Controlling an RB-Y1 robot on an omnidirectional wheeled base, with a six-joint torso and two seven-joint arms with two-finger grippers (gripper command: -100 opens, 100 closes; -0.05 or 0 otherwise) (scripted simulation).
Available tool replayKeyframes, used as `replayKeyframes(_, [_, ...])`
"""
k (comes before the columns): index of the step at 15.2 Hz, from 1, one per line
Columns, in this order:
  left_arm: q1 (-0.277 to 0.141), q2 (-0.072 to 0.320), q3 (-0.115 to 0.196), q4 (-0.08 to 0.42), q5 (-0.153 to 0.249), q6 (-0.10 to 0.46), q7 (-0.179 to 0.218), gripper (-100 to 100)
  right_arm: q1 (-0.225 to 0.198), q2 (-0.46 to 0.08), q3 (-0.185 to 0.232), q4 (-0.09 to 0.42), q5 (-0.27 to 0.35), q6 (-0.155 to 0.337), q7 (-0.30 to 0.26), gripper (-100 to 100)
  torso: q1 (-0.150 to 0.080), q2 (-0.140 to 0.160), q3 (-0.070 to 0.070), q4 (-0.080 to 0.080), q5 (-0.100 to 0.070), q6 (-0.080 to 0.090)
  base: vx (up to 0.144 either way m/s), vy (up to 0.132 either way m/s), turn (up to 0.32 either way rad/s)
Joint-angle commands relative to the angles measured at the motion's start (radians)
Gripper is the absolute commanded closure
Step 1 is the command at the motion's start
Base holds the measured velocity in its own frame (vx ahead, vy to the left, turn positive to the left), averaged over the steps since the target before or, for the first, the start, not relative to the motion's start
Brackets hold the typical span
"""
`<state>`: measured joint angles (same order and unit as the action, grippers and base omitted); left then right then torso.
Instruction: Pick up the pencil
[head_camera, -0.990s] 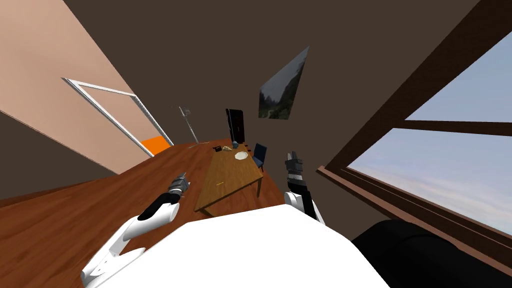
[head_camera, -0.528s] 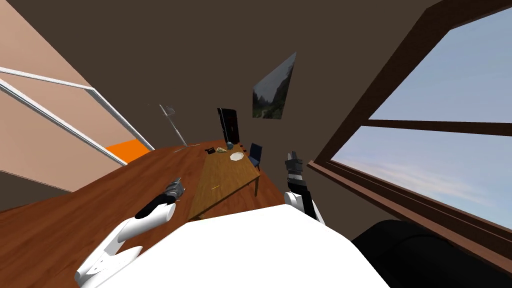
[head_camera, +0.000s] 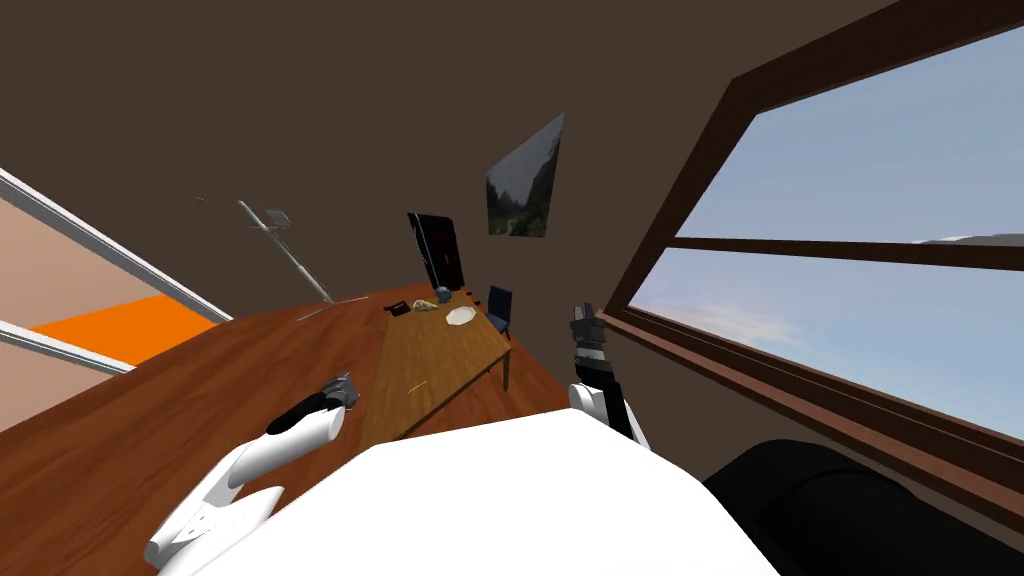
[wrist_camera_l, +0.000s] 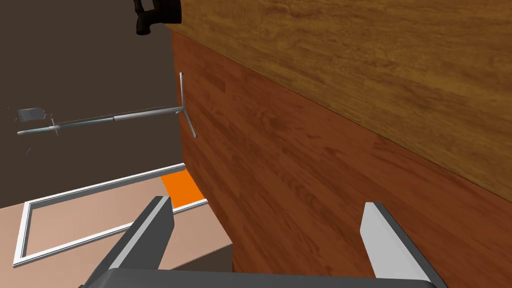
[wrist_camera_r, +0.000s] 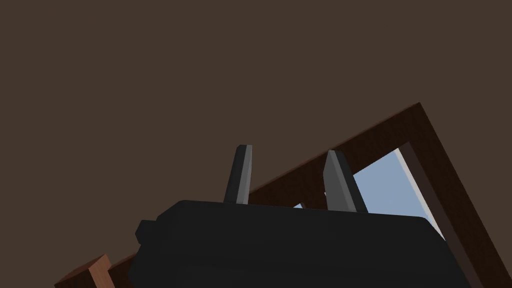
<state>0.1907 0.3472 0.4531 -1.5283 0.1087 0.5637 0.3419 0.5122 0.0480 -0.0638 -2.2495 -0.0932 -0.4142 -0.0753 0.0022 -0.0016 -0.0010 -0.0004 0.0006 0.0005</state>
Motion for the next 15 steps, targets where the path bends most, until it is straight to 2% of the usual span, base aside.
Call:
replayKeyframes(1, [-0.015, 0.005, 0.018, 0.034, 0.005, 0.05, 0.011, -100, 0.0, 0.0, 0.0, 0.0, 0.0, 0.0, 0.0, 0, 0.0, 0.0, 0.0, 0.0, 0.0, 0.0, -0.018, 0.034, -0.314])
replayKeyframes(3, [-0.015, 0.005, 0.018, 0.034, 0.005, 0.064, 0.011, -100, 0.0, 0.0, 0.0, 0.0, 0.0, 0.0, 0.0, 0, 0.0, 0.0, 0.0, 0.0, 0.0, -0.001, -0.011, 0.024, -0.089])
replayKeyframes(4, [-0.033, 0.007, 0.043, 0.077, 0.009, 0.098, 0.024, -100, 0.0, 0.0, 0.0, 0.0, 0.0, 0.0, 0.0, 0, -0.001, 0.0, 0.0, 0.0, 0.0, -0.001, -0.01, 0.013, -0.265])
replayKeyframes(6, [-0.033, 0.007, 0.043, 0.077, 0.009, 0.121, 0.024, -100, 0.0, 0.0, 0.0, 0.0, 0.0, 0.0, 0.0, 0, -0.001, 0.0, 0.0, 0.0, 0.0, 0.0, -0.014, 0.024, -0.243])
replayKeyframes(7, [-0.051, 0.009, 0.067, 0.119, 0.013, 0.151, 0.037, -100, 0.0, 0.0, 0.0, 0.0, 0.0, 0.0, 0.0, 0, -0.001, 0.0, 0.0, 0.0, 0.0, -0.001, -0.016, 0.028, -0.335])
replayKeyframes(9, [-0.051, 0.009, 0.067, 0.119, 0.013, 0.177, 0.037, -100, 0.0, 0.0, 0.0, 0.0, 0.0, 0.0, 0.0, 0, 0.0, 0.0, 0.0, 0.0, 0.0, 0.0, -0.019, 0.034, -0.255])
replayKeyframes(10, [-0.068, 0.01, 0.091, 0.16, 0.016, 0.203, 0.05, -100, 0.0, 0.0, 0.0, 0.0, 0.0, 0.0, 0.0, 0, 0.0, 0.0, 0.0, 0.0, 0.0, -0.001, -0.02, 0.03, -0.322])
replayKeyframes(12, [-0.068, 0.01, 0.091, 0.16, 0.016, 0.232, 0.05, -100, 0.0, 0.0, 0.0, 0.0, 0.0, 0.0, 0.0, 0, 0.0, 0.0, 0.0, 0.0, 0.0, 0.0, -0.017, 0.032, -0.209])
replayKeyframes(13, [-0.085, 0.011, 0.114, 0.196, 0.02, 0.267, 0.062, -100, 0.0, 0.0, 0.0, 0.0, 0.0, 0.0, 0.0, 0, 0.0, 0.0, 0.0, 0.0, 0.0, -0.001, -0.016, 0.026, -0.275])
replayKeyframes(15, [-0.085, 0.011, 0.114, 0.199, 0.02, 0.285, 0.062, -100, 0.0, 0.0, 0.0, 0.0, 0.0, 0.0, 0.0, 0, 0.0, 0.0, 0.0, 0.0, 0.0, 0.0, -0.017, 0.03, -0.218])
